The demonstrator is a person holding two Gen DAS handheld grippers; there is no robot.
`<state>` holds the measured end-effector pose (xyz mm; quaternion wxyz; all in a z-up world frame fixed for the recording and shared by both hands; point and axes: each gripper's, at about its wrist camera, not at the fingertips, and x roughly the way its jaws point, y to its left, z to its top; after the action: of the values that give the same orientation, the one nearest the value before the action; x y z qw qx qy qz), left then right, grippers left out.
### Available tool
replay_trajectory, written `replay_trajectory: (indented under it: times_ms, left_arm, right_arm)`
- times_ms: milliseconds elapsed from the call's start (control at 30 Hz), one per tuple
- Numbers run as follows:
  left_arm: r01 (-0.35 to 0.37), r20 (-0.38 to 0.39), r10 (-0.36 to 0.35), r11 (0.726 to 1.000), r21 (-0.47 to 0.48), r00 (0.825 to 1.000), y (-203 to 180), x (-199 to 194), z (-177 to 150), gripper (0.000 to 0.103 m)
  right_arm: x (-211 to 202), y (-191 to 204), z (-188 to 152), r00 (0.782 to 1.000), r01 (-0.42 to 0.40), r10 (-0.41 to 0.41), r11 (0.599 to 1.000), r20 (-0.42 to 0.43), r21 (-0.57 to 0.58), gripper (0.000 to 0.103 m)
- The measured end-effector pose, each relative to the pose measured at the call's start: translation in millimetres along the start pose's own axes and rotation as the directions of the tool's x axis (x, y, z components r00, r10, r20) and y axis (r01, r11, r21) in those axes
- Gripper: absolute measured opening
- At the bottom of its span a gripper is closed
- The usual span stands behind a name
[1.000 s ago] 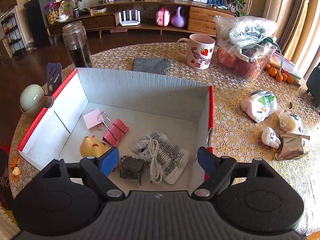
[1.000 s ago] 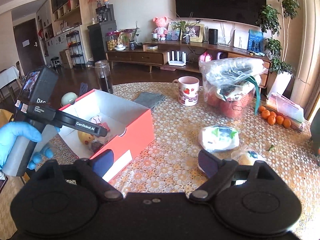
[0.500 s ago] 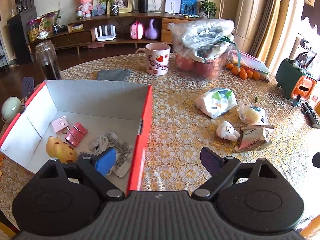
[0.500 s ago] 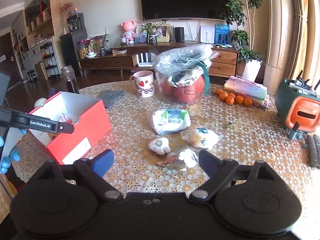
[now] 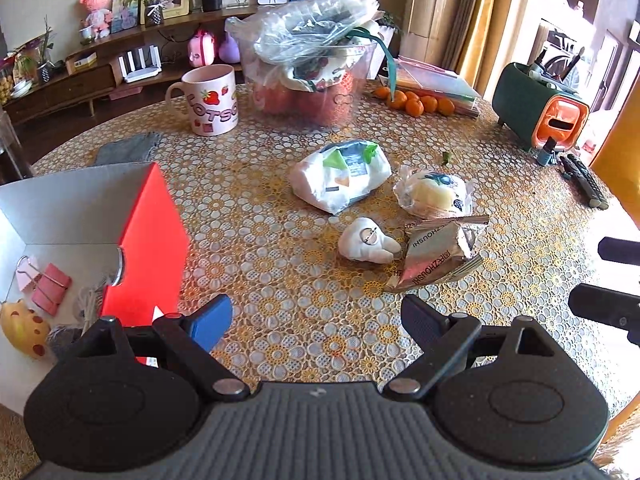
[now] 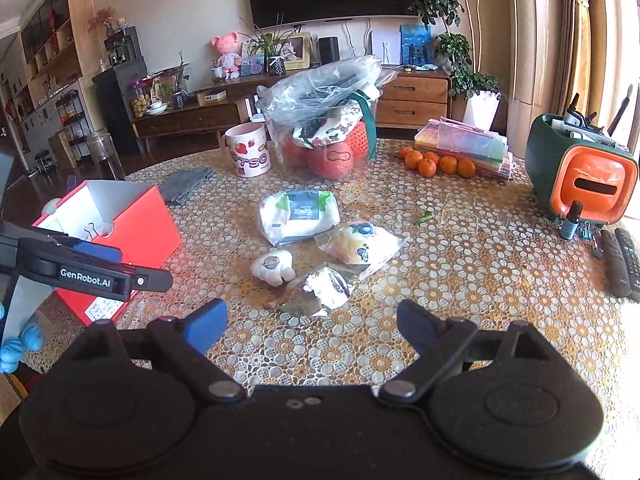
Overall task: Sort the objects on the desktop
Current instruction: 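Withdraw both open tools from the box back over the table, then grasp the white tooth plush with left tool while right tool grasps the foil ZHOUSHI bag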
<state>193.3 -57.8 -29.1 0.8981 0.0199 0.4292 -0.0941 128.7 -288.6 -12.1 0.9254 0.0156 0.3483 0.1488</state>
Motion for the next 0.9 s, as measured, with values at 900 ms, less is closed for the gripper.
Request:
replay_trajectory:
  times_ms: [900]
  left_arm:
    - [0.088, -0.049, -0.082, 0.988, 0.125, 0.995, -20.3, 117.5, 28.7, 0.091]
  right_arm:
    - [120.2, -21.5, 26.9, 0.989, 0.035, -0.009, 0.984, -0.151, 0.173, 0.081]
